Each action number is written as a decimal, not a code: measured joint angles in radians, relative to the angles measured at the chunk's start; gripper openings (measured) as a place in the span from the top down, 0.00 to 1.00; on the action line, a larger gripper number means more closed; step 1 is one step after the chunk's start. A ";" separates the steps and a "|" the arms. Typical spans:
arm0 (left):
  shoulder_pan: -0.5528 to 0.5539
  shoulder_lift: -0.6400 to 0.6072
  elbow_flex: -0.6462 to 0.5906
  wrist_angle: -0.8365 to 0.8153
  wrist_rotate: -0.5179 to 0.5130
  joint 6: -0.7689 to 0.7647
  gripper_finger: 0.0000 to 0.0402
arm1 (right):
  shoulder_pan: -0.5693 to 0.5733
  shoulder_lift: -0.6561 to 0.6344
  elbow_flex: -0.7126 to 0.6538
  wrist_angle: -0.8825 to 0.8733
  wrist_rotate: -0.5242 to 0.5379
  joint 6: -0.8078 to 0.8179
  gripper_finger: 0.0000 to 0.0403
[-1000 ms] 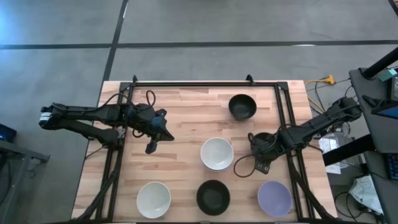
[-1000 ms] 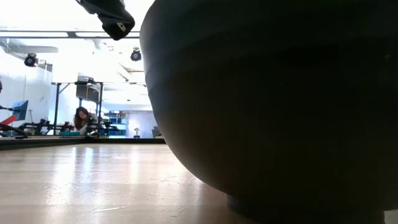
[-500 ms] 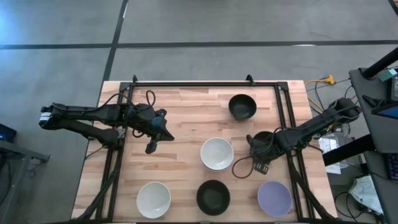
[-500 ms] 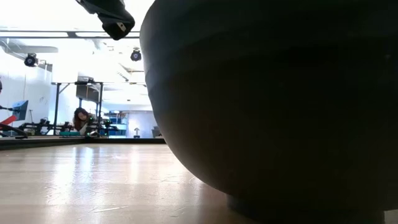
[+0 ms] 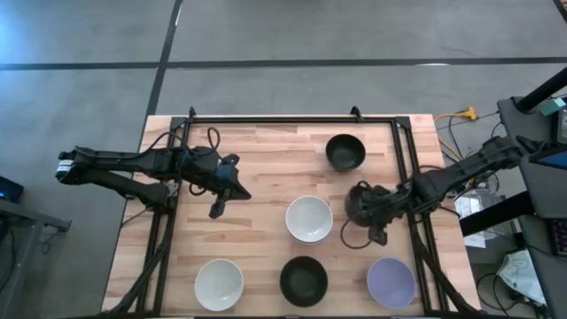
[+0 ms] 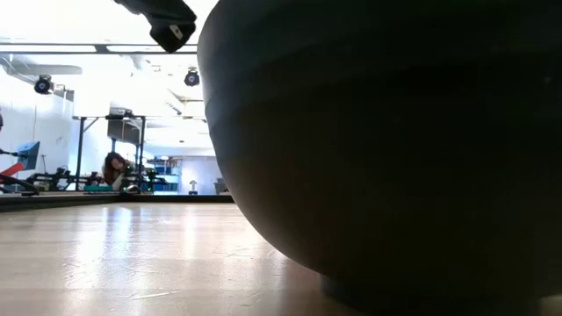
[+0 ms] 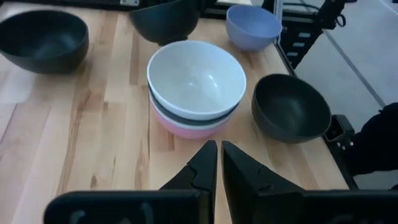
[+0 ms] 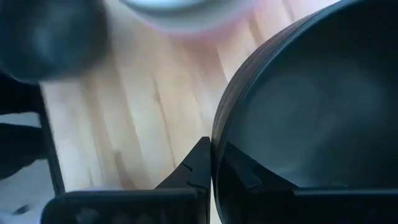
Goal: Nest bowls inside each other
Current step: Stack the black bowl on top of the white bowl
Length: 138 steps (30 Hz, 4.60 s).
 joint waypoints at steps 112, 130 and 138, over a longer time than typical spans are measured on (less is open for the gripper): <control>-0.001 -0.074 -0.001 -0.130 0.011 0.063 0.98 | -0.031 0.799 0.766 -0.309 0.045 -0.944 0.90; -0.001 -0.073 -0.001 -0.130 0.011 0.083 0.98 | -0.031 0.733 0.783 -0.309 0.035 -0.889 0.74; -0.001 -0.073 -0.001 -0.129 0.012 0.113 0.98 | -0.031 0.731 0.790 -0.309 0.019 -0.825 0.95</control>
